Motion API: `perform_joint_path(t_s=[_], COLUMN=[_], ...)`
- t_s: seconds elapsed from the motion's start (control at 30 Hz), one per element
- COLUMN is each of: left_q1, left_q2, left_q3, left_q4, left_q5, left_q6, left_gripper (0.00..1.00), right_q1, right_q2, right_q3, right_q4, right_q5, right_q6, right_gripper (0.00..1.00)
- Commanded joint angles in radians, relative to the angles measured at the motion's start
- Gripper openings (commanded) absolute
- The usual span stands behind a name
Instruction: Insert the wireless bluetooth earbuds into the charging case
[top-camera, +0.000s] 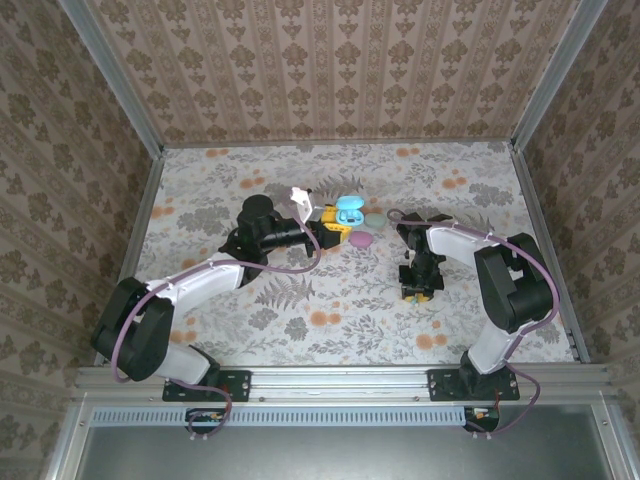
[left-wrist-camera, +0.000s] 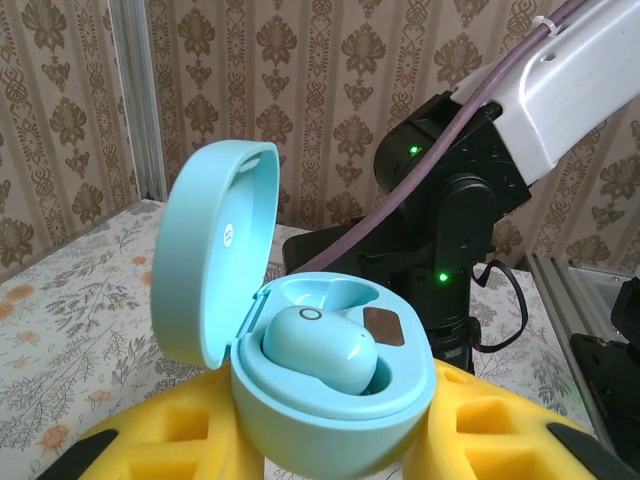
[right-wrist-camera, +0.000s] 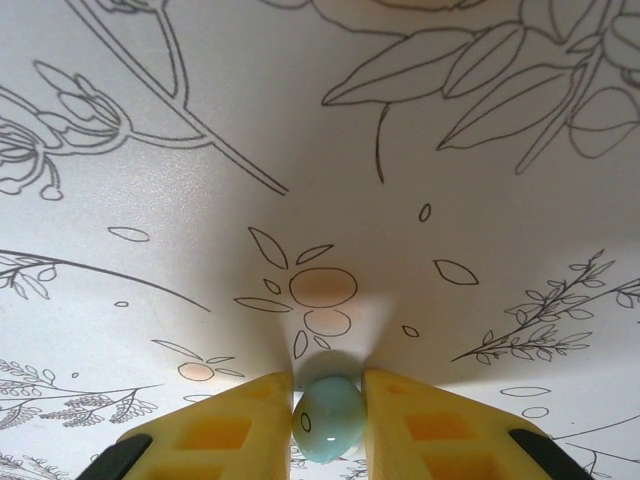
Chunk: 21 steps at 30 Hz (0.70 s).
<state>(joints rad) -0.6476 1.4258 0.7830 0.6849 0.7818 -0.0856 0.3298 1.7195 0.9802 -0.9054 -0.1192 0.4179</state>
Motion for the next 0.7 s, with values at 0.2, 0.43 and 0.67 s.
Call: perform_joint_path(t_s=[0.2, 0.43, 0.67], left_q1=[-0.003, 0.019, 0.065], left_q2=[-0.008, -0.04, -0.056], left_q3=[0.022, 0.003, -0.005], left_q4=[0.013, 0.065, 0.115], left_q5=[0.004, -0.047, -0.023], left_q6=[0.006, -0.019, -0.067], left_gripper=[0.29, 0.29, 0.29], right_q1=[0.005, -0.011, -0.021], right_q2=[-0.031, -0.245, -0.447], right_q3=[0.006, 0.052, 0.216], right_q4=[0.018, 0.061, 0.161], right_q5=[0.002, -0.155, -0.393], right_q6=[0.018, 0.033, 0.053], right_gripper=[0.24, 0.23, 0.23])
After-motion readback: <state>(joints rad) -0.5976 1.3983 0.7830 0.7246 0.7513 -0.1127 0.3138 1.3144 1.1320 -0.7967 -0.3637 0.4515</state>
